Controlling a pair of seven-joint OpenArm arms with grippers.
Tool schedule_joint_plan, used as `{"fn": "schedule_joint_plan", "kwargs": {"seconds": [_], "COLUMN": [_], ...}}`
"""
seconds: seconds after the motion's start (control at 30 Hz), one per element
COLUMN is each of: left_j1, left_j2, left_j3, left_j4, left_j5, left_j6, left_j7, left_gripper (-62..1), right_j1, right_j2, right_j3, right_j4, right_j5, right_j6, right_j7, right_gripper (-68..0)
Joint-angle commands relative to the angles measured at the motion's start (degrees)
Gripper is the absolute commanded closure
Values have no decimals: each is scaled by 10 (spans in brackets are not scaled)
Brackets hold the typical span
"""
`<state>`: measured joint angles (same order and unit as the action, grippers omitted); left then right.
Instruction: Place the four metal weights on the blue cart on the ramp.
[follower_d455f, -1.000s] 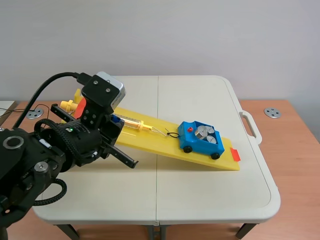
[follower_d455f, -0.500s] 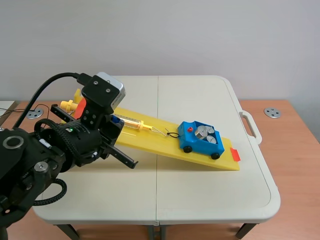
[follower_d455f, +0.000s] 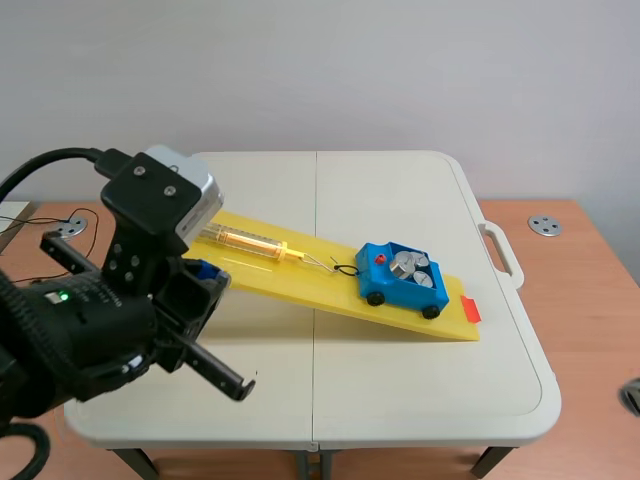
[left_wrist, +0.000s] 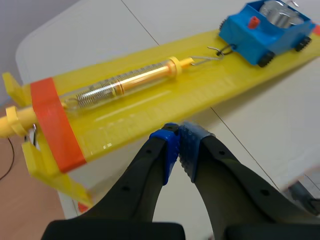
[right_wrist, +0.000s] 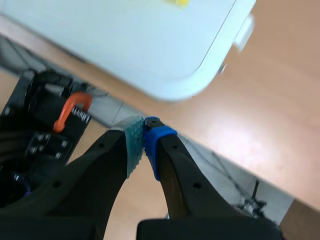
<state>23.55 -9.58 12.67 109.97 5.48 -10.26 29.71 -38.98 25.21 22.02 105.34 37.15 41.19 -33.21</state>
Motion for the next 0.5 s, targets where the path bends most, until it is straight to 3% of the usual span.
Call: {"fn": "schedule_joint_plan", "kwargs": {"seconds": [0.0,0.13,0.27,0.33,0.43,0.47], "left_j1": [42,99,141,156,163,163], "left_j2": [-8,-8,-8,-8,-8,-8], "left_j3": [-15,-15,-15,-15,-15,-15], "left_j4": [82,119,150,157,157,157], "left_j5": [-28,-28,-30,-30,-29,-29], "left_j6": [16,16,16,16,24,33], "left_j7": [-37,-29,-34,-52,-68,-70], "left_gripper": [-92,-229,-511,-605,-623,-623], "right_j1": [29,70,106,116,121,122], "right_j2": [17,2,-25,-37,-41,-41], "right_j3": [28,28,28,28,27,27], "right_j4": [49,49,49,49,49,49], "right_j5": [48,60,75,81,86,86], "right_j6": [15,15,15,15,15,15], "right_j7": [55,56,58,63,83,87], "right_gripper": [-91,-279,-451,-540,-667,-661]}}
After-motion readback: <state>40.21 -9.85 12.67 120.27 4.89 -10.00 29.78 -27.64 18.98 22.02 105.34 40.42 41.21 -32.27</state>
